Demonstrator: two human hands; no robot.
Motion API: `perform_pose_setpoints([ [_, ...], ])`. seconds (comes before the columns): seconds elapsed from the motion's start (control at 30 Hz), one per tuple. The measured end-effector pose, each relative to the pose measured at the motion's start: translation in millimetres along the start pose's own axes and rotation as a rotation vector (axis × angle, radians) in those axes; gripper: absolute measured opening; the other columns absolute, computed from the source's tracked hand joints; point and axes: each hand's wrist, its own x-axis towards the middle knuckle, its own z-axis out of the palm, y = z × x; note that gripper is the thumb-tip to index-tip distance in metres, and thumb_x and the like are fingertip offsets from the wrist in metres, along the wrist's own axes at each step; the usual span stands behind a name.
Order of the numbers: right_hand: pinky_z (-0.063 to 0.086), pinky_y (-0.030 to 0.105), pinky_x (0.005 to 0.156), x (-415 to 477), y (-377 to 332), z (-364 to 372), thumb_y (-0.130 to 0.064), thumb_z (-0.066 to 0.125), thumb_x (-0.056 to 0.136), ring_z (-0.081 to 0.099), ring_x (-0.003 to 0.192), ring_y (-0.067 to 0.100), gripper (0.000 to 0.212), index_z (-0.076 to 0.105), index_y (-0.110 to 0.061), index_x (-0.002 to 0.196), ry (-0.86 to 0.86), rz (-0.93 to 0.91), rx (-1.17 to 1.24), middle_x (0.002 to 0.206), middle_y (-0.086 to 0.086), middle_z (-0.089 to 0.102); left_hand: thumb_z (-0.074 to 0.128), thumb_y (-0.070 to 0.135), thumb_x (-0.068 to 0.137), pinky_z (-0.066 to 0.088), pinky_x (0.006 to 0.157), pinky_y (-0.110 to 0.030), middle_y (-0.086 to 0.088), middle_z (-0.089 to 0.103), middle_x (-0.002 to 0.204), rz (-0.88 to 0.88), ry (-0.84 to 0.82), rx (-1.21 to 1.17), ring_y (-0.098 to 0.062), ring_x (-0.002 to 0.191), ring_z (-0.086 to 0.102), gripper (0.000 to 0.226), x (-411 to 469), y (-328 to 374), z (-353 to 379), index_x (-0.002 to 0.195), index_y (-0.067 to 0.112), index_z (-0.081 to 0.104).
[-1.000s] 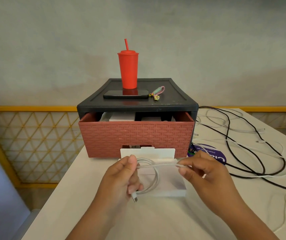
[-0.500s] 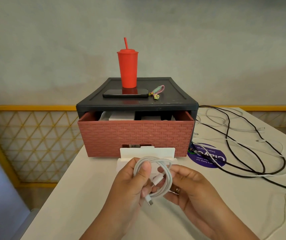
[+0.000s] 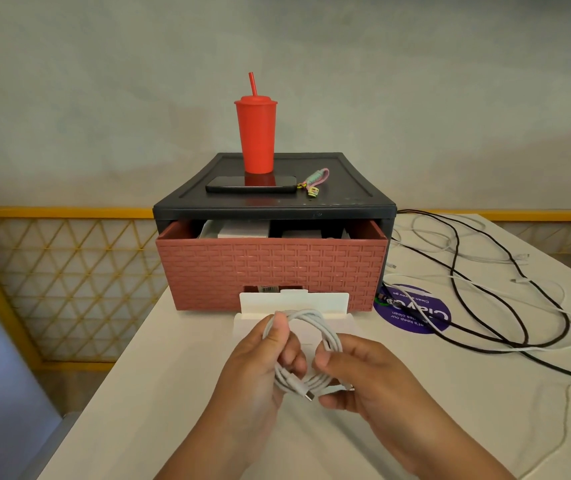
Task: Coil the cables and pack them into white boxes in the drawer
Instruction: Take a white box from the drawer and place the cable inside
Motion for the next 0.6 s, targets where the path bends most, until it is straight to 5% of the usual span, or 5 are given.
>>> perform_pose_setpoints([
  [0.1, 0.052, 0.024, 0.057, 3, 2, -4, -0.009, 0.065, 0.082, 0.06, 0.06, 0.011, 0.009, 0.068, -0.015, 0.076, 0.253, -0.078, -0.078, 0.067, 0.003, 0.066, 0.058, 0.038, 0.08, 0.044, 0.061, -0.027, -0.001, 0.05, 0.066, -0.047, -0.059, -0.065, -0.012, 0.062, 0.048, 0.031, 0, -5, 1, 0.055, 0.02, 0.058],
  [0.2, 0.053, 0.03, 0.059, 5, 2, -14, -0.006, 0.067, 0.079, 0.058, 0.053, 0.01, 0.014, 0.066, -0.02, 0.076, 0.501, -0.207, -0.27, 0.068, -0.001, 0.067, 0.059, 0.042, 0.083, 0.049, 0.073, -0.025, 0.003, 0.058, 0.072, 0.004, -0.114, 0.144, -0.009, 0.071, 0.056, 0.028, -3, -7, 3, 0.068, 0.019, 0.061],
  [0.27, 0.053, 0.027, 0.057, 6, 2, -23, -0.009, 0.068, 0.079, 0.058, 0.051, 0.008, 0.016, 0.066, -0.023, 0.073, 0.555, -0.247, -0.352, 0.07, -0.007, 0.067, 0.056, 0.042, 0.083, 0.046, 0.077, -0.018, 0.009, 0.062, 0.075, 0.122, -0.118, 0.405, -0.004, 0.075, 0.057, 0.029, -3, -11, 1, 0.08, 0.013, 0.06],
  [0.4, 0.054, 0.033, 0.067, 12, 2, -51, -0.01, 0.068, 0.08, 0.061, 0.051, 0.007, 0.025, 0.066, -0.031, 0.066, 0.614, -0.188, -0.461, 0.061, -0.015, 0.066, 0.051, 0.028, 0.077, 0.039, 0.072, -0.007, 0.021, 0.055, 0.092, 0.424, 0.009, 0.868, 0.001, 0.087, 0.053, 0.012, 3, -16, -12, 0.087, 0.034, 0.056],
  [0.6, 0.046, 0.03, 0.069, 21, 21, -102, -0.015, 0.064, 0.084, 0.063, 0.068, 0.024, 0.016, 0.068, -0.024, 0.071, 0.701, 0.044, -0.666, 0.06, 0.0, 0.064, 0.062, 0.02, 0.084, 0.034, 0.077, -0.006, 0.02, 0.052, 0.095, 0.509, 0.21, 1.064, -0.004, 0.097, 0.049, 0.024, 17, -14, -31, 0.082, 0.04, 0.051],
])
